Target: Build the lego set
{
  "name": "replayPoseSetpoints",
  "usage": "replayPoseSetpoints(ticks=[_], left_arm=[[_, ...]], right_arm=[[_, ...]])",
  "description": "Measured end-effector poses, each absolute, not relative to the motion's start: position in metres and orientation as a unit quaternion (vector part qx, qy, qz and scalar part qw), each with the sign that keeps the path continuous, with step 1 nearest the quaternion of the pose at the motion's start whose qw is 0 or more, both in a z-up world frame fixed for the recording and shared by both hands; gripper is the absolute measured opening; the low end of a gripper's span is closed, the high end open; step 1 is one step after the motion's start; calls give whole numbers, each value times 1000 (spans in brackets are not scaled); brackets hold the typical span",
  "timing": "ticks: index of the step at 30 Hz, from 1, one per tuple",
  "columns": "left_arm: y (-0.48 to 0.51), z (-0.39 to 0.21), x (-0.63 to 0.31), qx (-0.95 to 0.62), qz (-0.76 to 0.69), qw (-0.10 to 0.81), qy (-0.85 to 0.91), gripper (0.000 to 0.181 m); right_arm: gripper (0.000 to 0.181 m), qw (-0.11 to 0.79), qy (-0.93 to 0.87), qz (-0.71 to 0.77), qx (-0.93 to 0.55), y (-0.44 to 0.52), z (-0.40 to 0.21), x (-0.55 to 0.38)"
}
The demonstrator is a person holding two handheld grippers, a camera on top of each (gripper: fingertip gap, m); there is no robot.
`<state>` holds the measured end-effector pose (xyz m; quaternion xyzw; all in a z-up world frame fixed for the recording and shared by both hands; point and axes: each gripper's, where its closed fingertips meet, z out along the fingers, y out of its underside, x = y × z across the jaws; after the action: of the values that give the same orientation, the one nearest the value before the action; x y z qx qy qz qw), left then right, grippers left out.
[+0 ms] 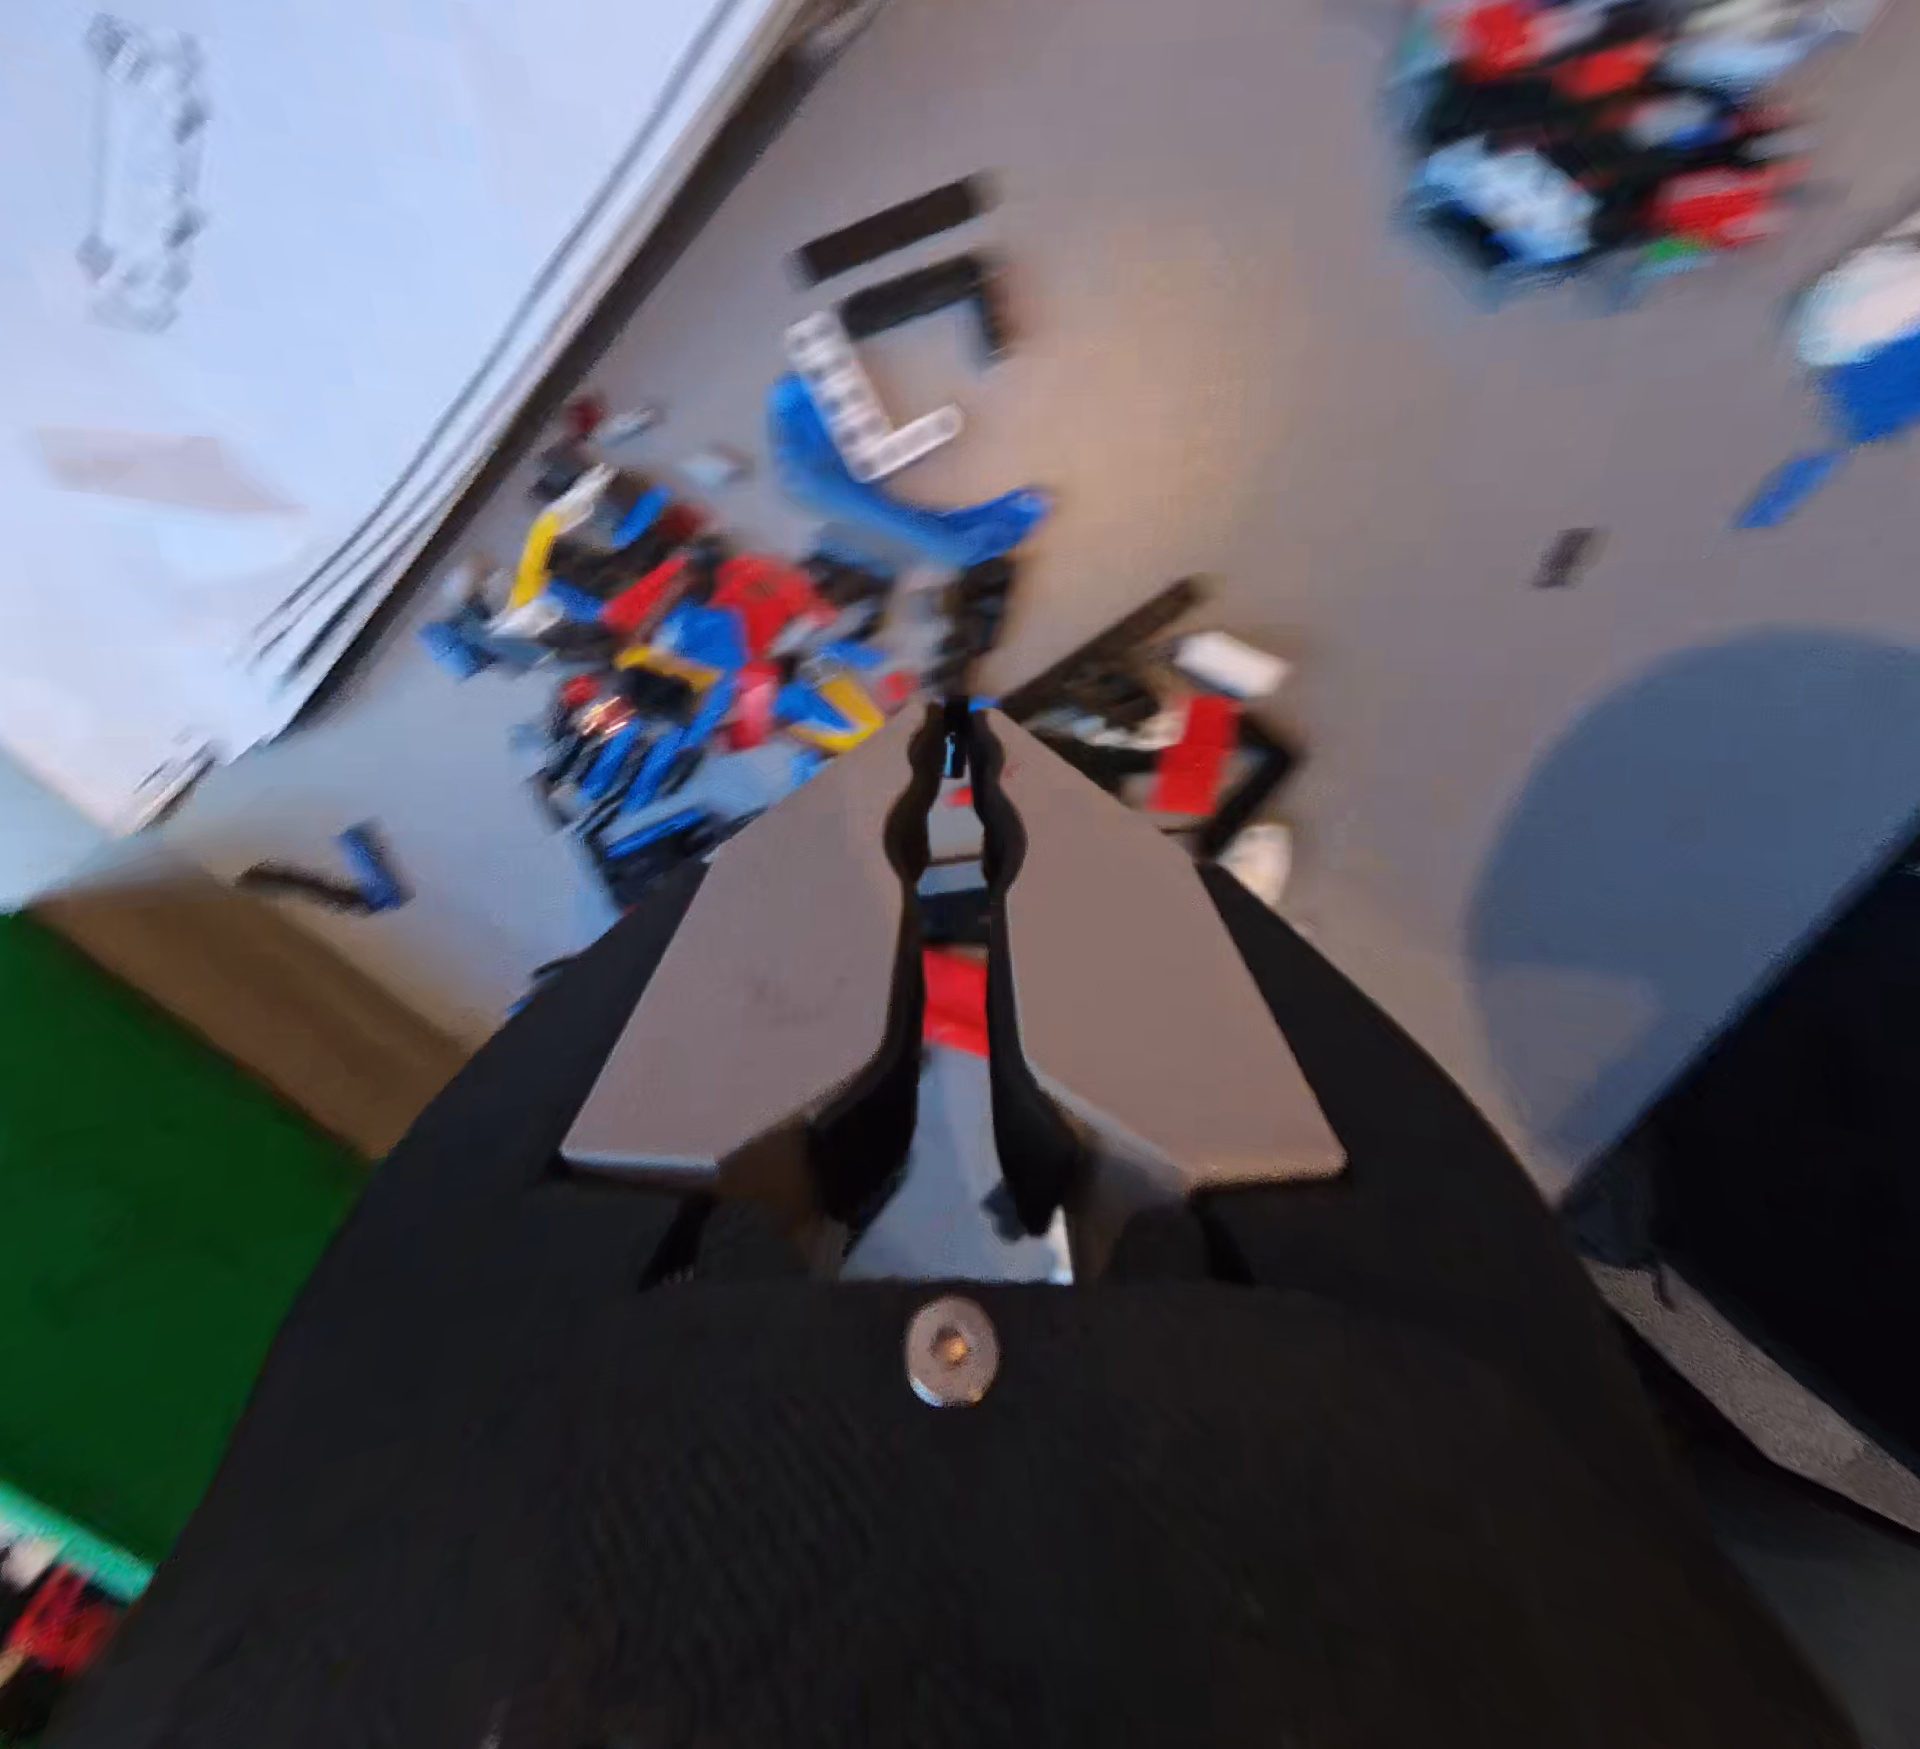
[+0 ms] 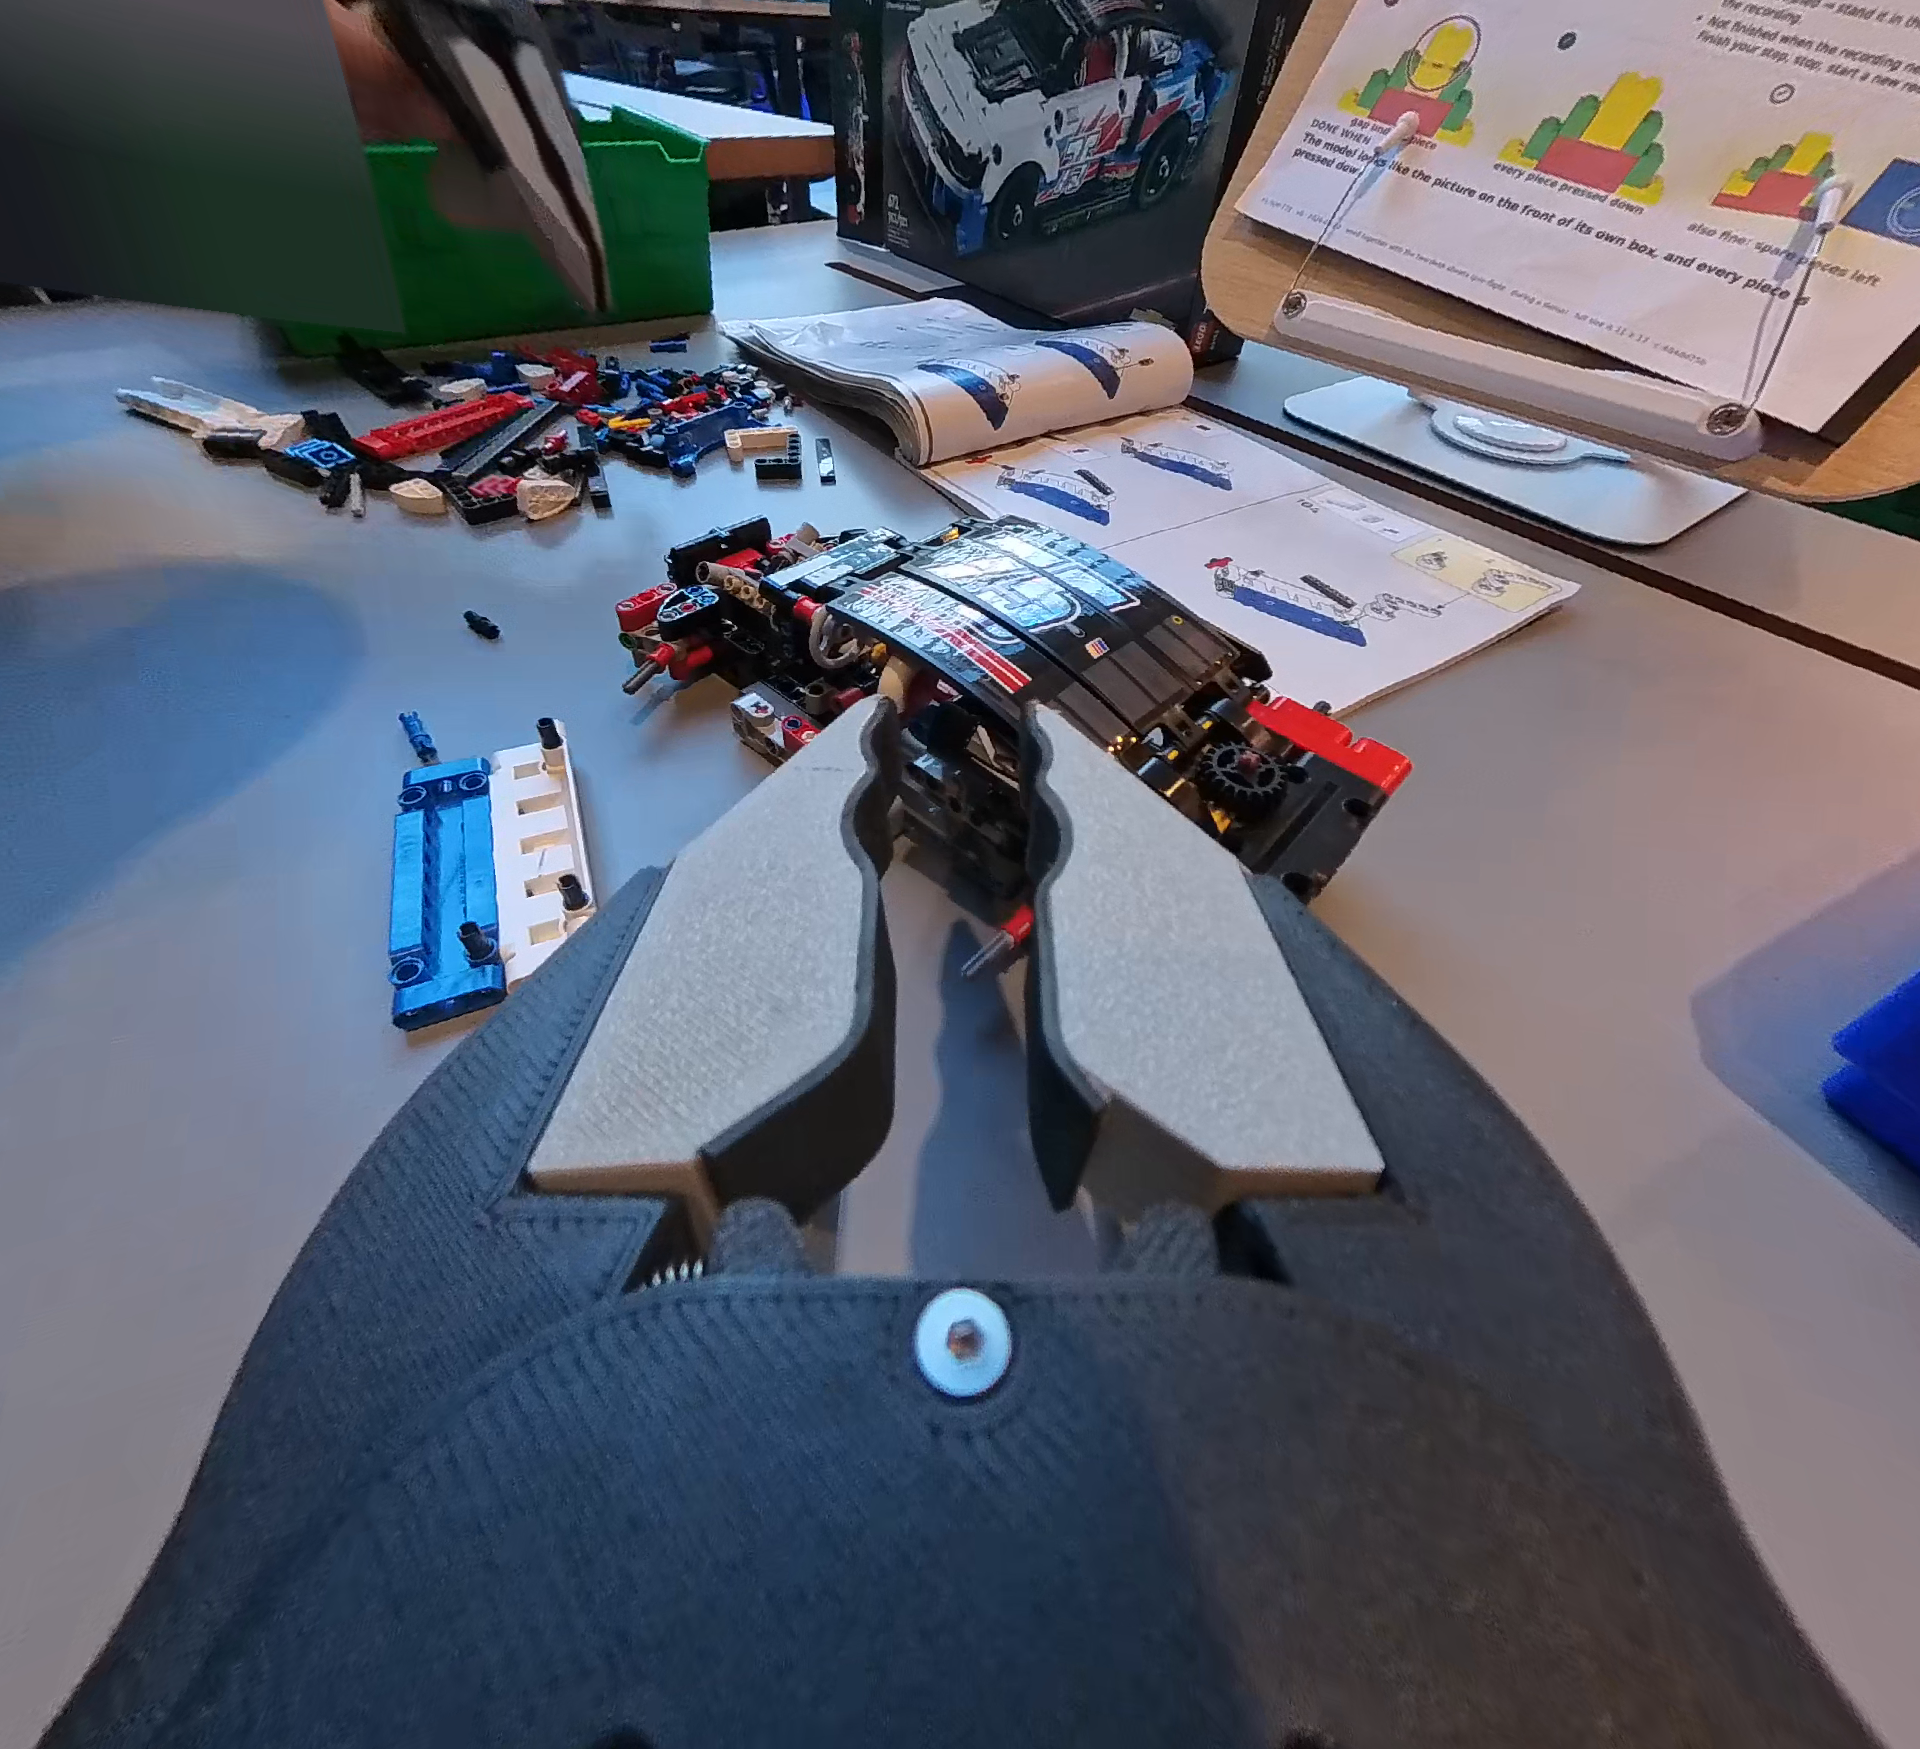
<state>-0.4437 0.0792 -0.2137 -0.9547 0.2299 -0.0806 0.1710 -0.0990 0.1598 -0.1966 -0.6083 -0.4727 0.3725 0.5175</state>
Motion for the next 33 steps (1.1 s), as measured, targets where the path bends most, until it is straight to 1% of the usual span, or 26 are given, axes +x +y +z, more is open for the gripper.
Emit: replayPoseSetpoints(ticks=[2,5,9,13,16,18,22,27,30,31,33], left_arm=[[70,-207,-393,-936,-121,192,268,1],[57,-233,-342,-923,-111,193,314,2],[41,-263,-294,-907,-145,176,354,2],[34,-280,-291,-909,-147,149,361,2],[34,-280,-291,-909,-161,152,352,2],[32,-278,-290,-908,-182,153,346,7],[30,-266,-292,-902,-216,170,333,10],[31,-241,-331,-910,-191,204,307,11],[25,-219,-327,-892,-267,229,283,6],[22,-217,-320,-885,-293,227,280,5],[22,-227,-309,-883,-298,220,288,5]], right_arm=[[19,519,-475,372,-606,158,-196,-99],[19,520,-477,373,-602,156,-195,-99],[19,521,-479,375,-599,154,-194,-99],[19,523,-480,374,-597,153,-193,-99],[19,521,-480,374,-599,154,-194,-99],[19,521,-481,372,-600,154,-195,-99],[19,518,-483,371,-601,153,-196,-100],[19,514,-489,368,-602,152,-199,-102],[19,508,-490,365,-607,154,-202,-104],[19,506,-491,365,-608,155,-202,-105],[18,507,-491,362,-609,156,-203,-105]])
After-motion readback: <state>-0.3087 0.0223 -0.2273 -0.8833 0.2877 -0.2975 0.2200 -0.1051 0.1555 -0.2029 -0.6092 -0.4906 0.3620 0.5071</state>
